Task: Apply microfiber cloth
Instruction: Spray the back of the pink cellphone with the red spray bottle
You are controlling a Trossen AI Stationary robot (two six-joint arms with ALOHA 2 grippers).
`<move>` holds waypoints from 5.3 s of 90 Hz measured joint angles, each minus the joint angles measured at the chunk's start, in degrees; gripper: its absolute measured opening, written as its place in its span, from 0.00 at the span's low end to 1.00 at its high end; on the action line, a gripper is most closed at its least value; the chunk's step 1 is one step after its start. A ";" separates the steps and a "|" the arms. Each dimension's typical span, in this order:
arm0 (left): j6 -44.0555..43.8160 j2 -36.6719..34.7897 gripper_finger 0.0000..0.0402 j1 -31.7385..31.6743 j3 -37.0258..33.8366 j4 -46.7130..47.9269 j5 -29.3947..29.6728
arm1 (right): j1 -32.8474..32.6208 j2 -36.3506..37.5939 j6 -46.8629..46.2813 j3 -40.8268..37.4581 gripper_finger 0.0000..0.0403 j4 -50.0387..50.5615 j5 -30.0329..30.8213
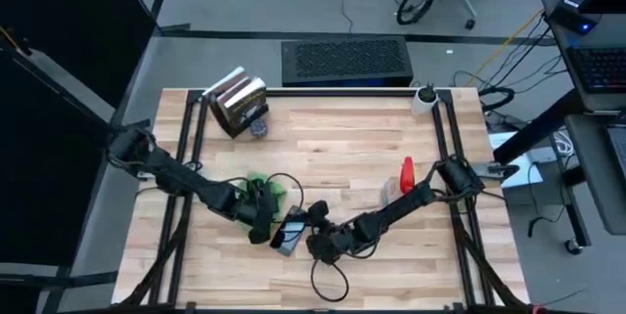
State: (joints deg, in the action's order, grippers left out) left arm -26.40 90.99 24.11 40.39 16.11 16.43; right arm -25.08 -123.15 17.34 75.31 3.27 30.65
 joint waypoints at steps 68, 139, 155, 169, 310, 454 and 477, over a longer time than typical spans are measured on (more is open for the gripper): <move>2.90 5.93 0.58 -0.07 0.06 -18.51 -4.44 | 1.05 -1.60 8.85 0.04 0.30 -2.92 3.97; 1.48 -8.06 0.58 0.84 2.22 -1.67 4.30 | 6.98 12.44 -42.65 -0.20 0.04 16.17 -37.11; 1.65 -9.40 0.58 2.10 2.22 -1.89 6.25 | 12.92 11.91 -47.63 -0.13 0.04 19.22 -49.41; 1.75 -8.79 0.58 2.79 2.22 -2.33 7.70 | 18.31 10.79 -49.42 -0.13 0.04 21.43 -55.83; -0.20 -9.24 0.58 2.88 2.69 4.10 7.65 | 28.89 9.00 -44.39 -0.22 0.57 28.32 -56.72; 30.06 -2.44 0.58 -11.53 7.07 -11.28 -5.32 | 6.92 40.87 -37.54 3.19 0.56 39.79 -11.51; 30.46 4.91 0.58 -8.53 7.20 -11.72 -3.91 | 14.86 27.54 -42.44 3.19 0.56 39.03 -16.63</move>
State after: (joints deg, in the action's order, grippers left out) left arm 4.05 95.91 15.57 47.59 4.38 12.52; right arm -10.22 -95.62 -25.09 78.50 42.30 14.03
